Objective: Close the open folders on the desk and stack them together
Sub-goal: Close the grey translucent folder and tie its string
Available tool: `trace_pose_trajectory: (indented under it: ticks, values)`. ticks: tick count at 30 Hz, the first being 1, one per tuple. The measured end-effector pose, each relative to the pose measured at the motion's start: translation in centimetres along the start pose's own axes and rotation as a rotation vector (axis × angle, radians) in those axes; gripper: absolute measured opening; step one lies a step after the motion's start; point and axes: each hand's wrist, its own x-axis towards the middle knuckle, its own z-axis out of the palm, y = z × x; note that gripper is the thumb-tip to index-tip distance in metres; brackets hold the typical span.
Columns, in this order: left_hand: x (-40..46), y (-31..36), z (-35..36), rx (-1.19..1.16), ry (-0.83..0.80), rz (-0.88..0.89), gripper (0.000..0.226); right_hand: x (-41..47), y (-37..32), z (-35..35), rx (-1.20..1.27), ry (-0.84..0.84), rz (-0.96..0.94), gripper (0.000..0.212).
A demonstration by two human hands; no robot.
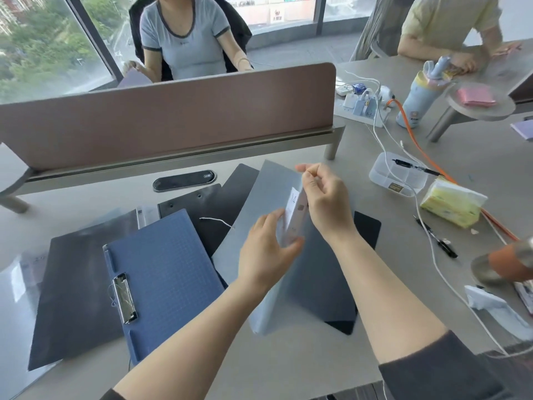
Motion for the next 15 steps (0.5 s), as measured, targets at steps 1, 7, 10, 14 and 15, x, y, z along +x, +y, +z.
trace_pose_trajectory:
  ticks: [1,7,10,14,15]
  values:
    - [0.0,0.3,-0.4,-0.009,0.023,0.012,0.054,-0.2,-0.8,0.3,0.016,0.001,-0.025,0.022]
    - [-0.2,1.5,-2.9,-0.093,0.178,0.012,0.014,-1.2,-4.7,2.3,0.086,-0.035,-0.104,0.017]
    - [0.1,1.1,-4.4,-0.186,0.216,0.005,0.017,-1.3,-5.8,2.8,0.096,-0.049,-0.157,0.007]
    - [0.5,0.4,-7.5,-0.357,0.262,0.018,0.016,-1.2,-5.9,2.9,0.042,0.011,-0.187,0.021]
    - [0.7,0.1,-8.5,-0.392,0.267,0.004,0.015,-1.2,-5.5,3.0,0.036,0.036,-0.172,0.022]
